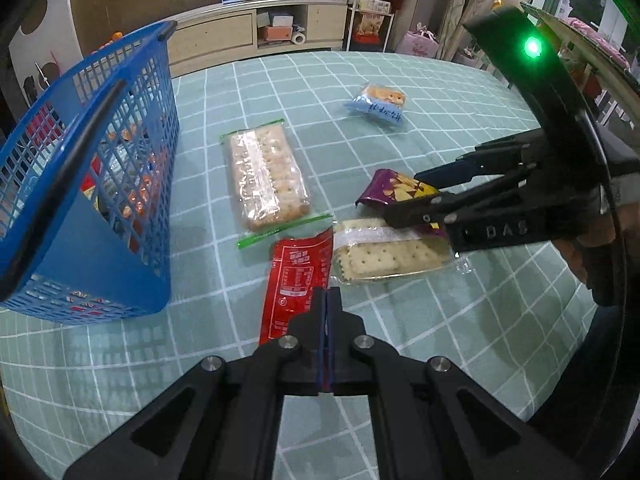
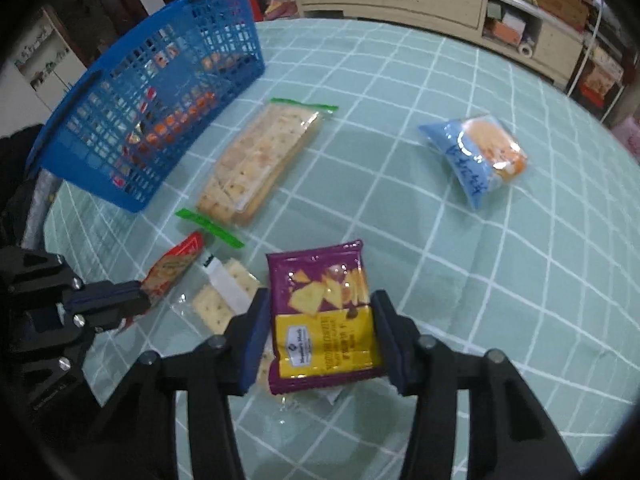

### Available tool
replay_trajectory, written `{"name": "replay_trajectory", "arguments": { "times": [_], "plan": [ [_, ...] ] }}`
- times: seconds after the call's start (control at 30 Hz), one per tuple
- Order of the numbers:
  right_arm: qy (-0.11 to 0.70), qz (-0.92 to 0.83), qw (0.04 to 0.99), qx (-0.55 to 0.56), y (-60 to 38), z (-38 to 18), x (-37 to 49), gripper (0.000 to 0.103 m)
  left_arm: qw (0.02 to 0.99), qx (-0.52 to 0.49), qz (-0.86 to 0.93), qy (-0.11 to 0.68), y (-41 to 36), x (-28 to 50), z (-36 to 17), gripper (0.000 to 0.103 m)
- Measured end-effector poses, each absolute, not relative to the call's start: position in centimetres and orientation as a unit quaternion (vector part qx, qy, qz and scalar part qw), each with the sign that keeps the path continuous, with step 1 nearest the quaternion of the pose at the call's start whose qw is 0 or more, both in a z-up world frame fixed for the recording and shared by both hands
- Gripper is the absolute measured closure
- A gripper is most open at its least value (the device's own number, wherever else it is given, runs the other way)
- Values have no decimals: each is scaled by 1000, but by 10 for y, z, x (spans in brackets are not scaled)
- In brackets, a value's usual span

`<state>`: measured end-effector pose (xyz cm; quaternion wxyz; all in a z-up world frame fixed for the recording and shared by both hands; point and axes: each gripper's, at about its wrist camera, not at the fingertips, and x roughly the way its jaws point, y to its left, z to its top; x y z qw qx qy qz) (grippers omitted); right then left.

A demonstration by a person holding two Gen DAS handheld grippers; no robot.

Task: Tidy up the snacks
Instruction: 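Carry the red packet and purple chips bag to the basket and release them inside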

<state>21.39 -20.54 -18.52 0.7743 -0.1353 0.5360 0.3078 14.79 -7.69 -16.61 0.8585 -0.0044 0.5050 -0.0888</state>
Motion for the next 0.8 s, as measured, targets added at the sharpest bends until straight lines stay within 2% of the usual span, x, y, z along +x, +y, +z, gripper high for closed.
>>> {"name": "replay_trajectory", "arguments": {
  "times": [0.3, 0.8],
  "plan": [
    [500, 304, 801, -124, -205, -138, 171, 48, 877, -7, -98, 470, -76, 120, -127, 103],
    [421, 260, 863, -104, -195, -60, 122, 48, 914, 0, -112, 390, -52, 73, -27, 103]
  ]
}}
